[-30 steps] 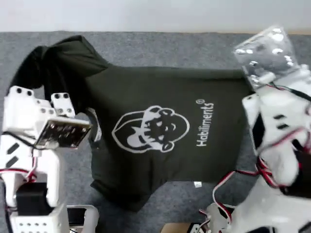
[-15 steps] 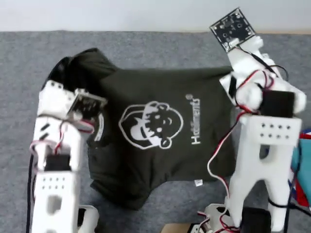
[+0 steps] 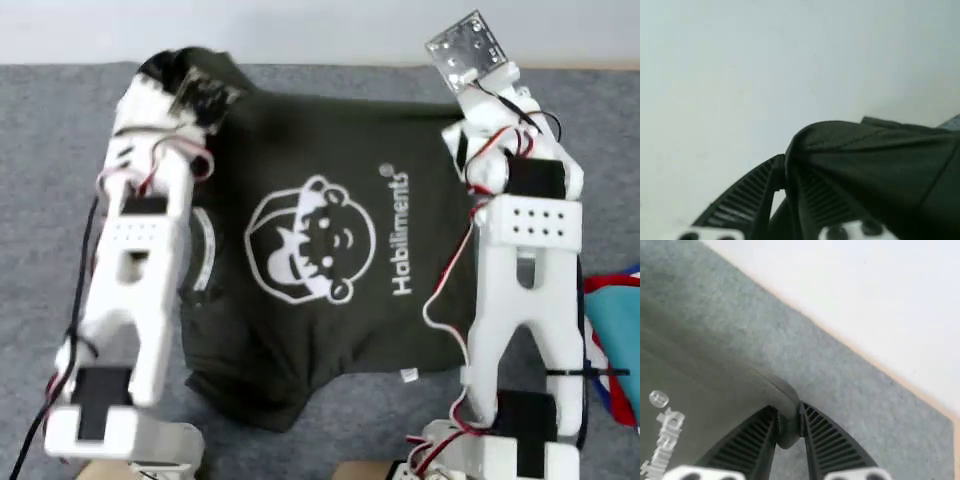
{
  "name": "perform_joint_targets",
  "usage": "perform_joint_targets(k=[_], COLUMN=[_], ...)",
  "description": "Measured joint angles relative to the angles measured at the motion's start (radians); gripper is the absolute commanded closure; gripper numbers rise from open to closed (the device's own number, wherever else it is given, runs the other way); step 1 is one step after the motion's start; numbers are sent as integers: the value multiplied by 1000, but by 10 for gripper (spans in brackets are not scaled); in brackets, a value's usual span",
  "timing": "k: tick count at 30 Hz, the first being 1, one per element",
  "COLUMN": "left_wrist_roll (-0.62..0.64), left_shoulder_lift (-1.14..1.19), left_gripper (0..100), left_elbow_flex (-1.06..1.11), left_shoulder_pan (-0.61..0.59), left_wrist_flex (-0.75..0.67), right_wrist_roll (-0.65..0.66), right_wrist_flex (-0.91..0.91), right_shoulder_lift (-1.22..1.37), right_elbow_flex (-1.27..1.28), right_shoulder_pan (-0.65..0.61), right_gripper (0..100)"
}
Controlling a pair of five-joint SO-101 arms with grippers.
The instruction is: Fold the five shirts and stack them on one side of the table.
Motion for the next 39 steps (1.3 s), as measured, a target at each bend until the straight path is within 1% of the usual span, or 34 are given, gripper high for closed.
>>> perform_joint_targets(k=[12, 16, 20, 23, 27, 30, 34, 39], left_wrist_roll=[0, -52, -78, -84, -84, -84, -89, -91], left_shoulder_lift=[491, 647, 760, 792, 795, 796, 792, 792], left_gripper=[998, 998, 998, 998, 998, 998, 998, 998], left_elbow_flex=[-614, -802, -941, -1033, -1131, -1204, -1297, -1398], left_shoulder_pan=[101, 117, 117, 117, 117, 117, 117, 115], left_wrist_flex=[-2, -2, 0, 60, 235, 430, 758, 1232], right_wrist_roll=[0, 28, 52, 71, 72, 80, 152, 215], right_wrist_flex=[-132, -167, -201, -224, -189, -103, 66, 244], right_shoulder_lift=[106, 133, 153, 166, 175, 175, 175, 175], right_elbow_flex=[0, 0, 0, 0, -2, -31, -86, -87], right_shoulder_pan=[115, 127, 130, 140, 141, 141, 141, 133], right_gripper=[988, 988, 988, 988, 988, 988, 988, 988])
